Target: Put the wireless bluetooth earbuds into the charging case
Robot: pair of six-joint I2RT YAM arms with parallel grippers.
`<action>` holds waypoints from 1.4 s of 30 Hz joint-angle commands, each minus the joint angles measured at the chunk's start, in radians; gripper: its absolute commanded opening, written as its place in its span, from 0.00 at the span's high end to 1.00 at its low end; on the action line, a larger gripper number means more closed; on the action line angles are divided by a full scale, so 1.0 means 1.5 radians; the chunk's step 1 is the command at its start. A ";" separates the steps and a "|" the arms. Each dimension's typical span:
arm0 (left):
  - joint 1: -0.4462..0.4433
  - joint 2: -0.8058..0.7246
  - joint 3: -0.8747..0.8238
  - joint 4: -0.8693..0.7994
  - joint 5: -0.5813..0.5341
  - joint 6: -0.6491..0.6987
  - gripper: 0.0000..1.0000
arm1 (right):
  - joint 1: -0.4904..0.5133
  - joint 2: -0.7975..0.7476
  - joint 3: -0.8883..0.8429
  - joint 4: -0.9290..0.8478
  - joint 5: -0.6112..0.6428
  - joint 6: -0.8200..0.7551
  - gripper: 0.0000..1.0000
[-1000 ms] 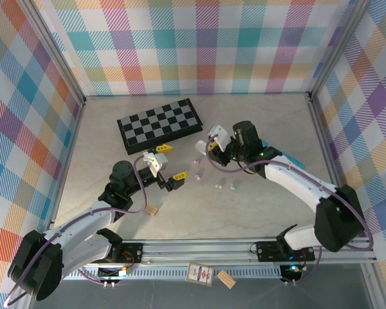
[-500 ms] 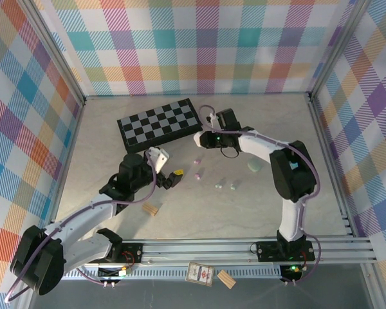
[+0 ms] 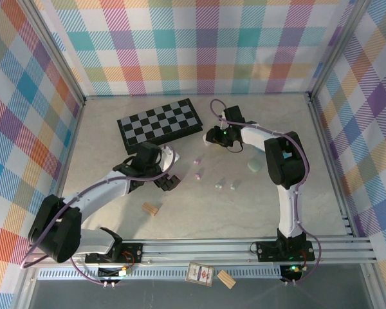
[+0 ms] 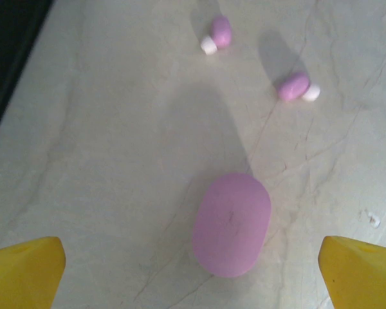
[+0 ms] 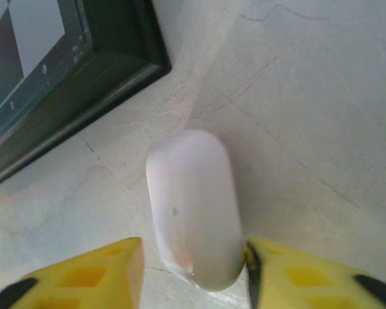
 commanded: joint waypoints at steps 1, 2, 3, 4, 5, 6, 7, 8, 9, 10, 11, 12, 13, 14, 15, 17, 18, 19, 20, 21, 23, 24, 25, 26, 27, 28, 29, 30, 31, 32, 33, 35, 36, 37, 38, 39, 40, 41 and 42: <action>0.000 0.023 0.034 -0.095 0.013 0.059 0.00 | -0.004 -0.056 -0.007 -0.012 0.021 -0.030 0.46; 0.000 0.027 0.036 -0.099 0.020 0.065 0.00 | -0.004 -0.069 -0.018 -0.013 0.029 -0.038 0.44; 0.000 0.032 0.038 -0.107 0.030 0.074 0.00 | -0.003 -0.087 -0.030 -0.012 0.033 -0.043 0.41; 0.000 0.035 0.041 -0.115 0.038 0.083 0.00 | -0.004 -0.104 -0.042 -0.009 0.029 -0.047 0.36; 0.001 0.041 0.042 -0.119 0.040 0.088 0.01 | -0.003 -0.118 -0.053 -0.007 0.023 -0.048 0.34; 0.001 0.049 0.041 -0.115 0.031 0.094 0.01 | -0.004 -0.133 -0.066 -0.003 0.010 -0.048 0.33; 0.002 0.060 0.041 -0.111 0.021 0.098 0.01 | -0.004 -0.151 -0.081 0.005 -0.003 -0.047 0.32; 0.002 0.072 0.045 -0.113 0.016 0.103 0.01 | -0.004 -0.163 -0.092 0.009 -0.012 -0.047 0.32; 0.002 0.085 0.052 -0.115 0.011 0.105 0.01 | -0.003 -0.178 -0.103 0.011 -0.020 -0.047 0.32; 0.002 0.094 0.057 -0.109 0.009 0.104 0.02 | -0.004 -0.191 -0.113 0.009 -0.024 -0.048 0.32; 0.002 0.103 0.059 -0.104 0.010 0.104 0.02 | -0.004 -0.201 -0.120 0.007 -0.026 -0.050 0.32; 0.001 0.111 0.060 -0.092 0.010 0.100 0.03 | -0.004 -0.212 -0.129 0.006 -0.026 -0.054 0.32; 0.002 0.121 0.064 -0.084 0.010 0.098 0.03 | -0.004 -0.223 -0.137 0.005 -0.023 -0.056 0.32; 0.002 0.129 0.067 -0.081 0.011 0.100 0.04 | -0.004 -0.230 -0.144 0.005 -0.020 -0.059 0.32; 0.001 0.141 0.073 -0.079 0.010 0.100 0.07 | -0.004 -0.237 -0.153 0.007 -0.017 -0.063 0.32; 0.002 0.162 0.082 -0.072 0.002 0.100 0.10 | -0.004 -0.241 -0.162 0.005 -0.008 -0.067 0.31; 0.001 0.172 0.087 -0.068 0.003 0.101 0.12 | -0.004 -0.240 -0.166 0.005 -0.006 -0.068 0.31; 0.001 0.183 0.092 -0.067 0.010 0.102 0.12 | -0.004 -0.240 -0.171 0.007 -0.006 -0.068 0.31; 0.001 0.191 0.098 -0.067 0.013 0.103 0.13 | -0.004 -0.241 -0.176 0.010 -0.006 -0.067 0.31; 0.001 0.202 0.105 -0.071 0.018 0.105 0.15 | -0.005 -0.242 -0.180 0.013 -0.007 -0.065 0.31; 0.001 0.219 0.114 -0.075 0.020 0.108 0.18 | -0.005 -0.245 -0.188 0.017 -0.011 -0.063 0.31; 0.001 0.226 0.117 -0.075 0.023 0.108 0.21 | -0.005 -0.246 -0.190 0.018 -0.010 -0.065 0.31; 0.001 0.232 0.118 -0.074 0.026 0.109 0.23 | -0.005 -0.248 -0.192 0.019 -0.009 -0.065 0.31; 0.001 0.238 0.120 -0.072 0.028 0.110 0.26 | -0.005 -0.250 -0.194 0.016 -0.006 -0.066 0.31; 0.001 0.242 0.121 -0.072 0.031 0.110 0.34 | -0.005 -0.254 -0.195 0.016 -0.004 -0.068 0.31; 0.001 0.248 0.122 -0.072 0.033 0.111 0.40 | -0.005 -0.257 -0.198 0.014 -0.003 -0.069 0.31; 0.001 0.250 0.123 -0.072 0.036 0.112 0.42 | -0.007 -0.261 -0.201 0.014 -0.001 -0.069 0.31; 0.001 0.253 0.122 -0.071 0.037 0.111 0.46 | -0.007 -0.267 -0.204 0.012 0.000 -0.069 0.31; 0.001 0.254 0.120 -0.069 0.037 0.112 0.50 | -0.008 -0.273 -0.207 0.012 0.001 -0.069 0.31; 0.001 0.251 0.118 -0.069 0.039 0.112 0.53 | -0.009 -0.281 -0.211 0.011 0.001 -0.069 0.31; 0.001 0.250 0.117 -0.069 0.040 0.113 0.58 | -0.009 -0.289 -0.216 0.011 0.003 -0.068 0.31; 0.001 0.239 0.114 -0.072 0.052 0.115 0.65 | -0.010 -0.309 -0.229 0.010 0.003 -0.064 0.31; 0.001 0.233 0.112 -0.074 0.064 0.117 0.65 | -0.010 -0.322 -0.236 0.011 0.002 -0.064 0.31; 0.001 0.224 0.111 -0.076 0.076 0.117 0.65 | -0.011 -0.337 -0.248 0.013 0.000 -0.062 0.31; 0.001 0.213 0.107 -0.071 0.084 0.113 0.65 | -0.011 -0.356 -0.261 0.016 -0.006 -0.060 0.31; 0.001 0.201 0.101 -0.060 0.093 0.108 0.65 | -0.012 -0.372 -0.272 0.019 -0.012 -0.055 0.31; 0.001 0.182 0.090 -0.043 0.104 0.100 0.65 | -0.012 -0.392 -0.286 0.020 -0.020 -0.049 0.31; 0.001 0.162 0.078 -0.021 0.117 0.092 0.65 | -0.012 -0.413 -0.299 0.018 -0.027 -0.042 0.31; 0.001 0.144 0.070 -0.005 0.130 0.083 0.65 | -0.013 -0.430 -0.308 0.013 -0.035 -0.035 0.31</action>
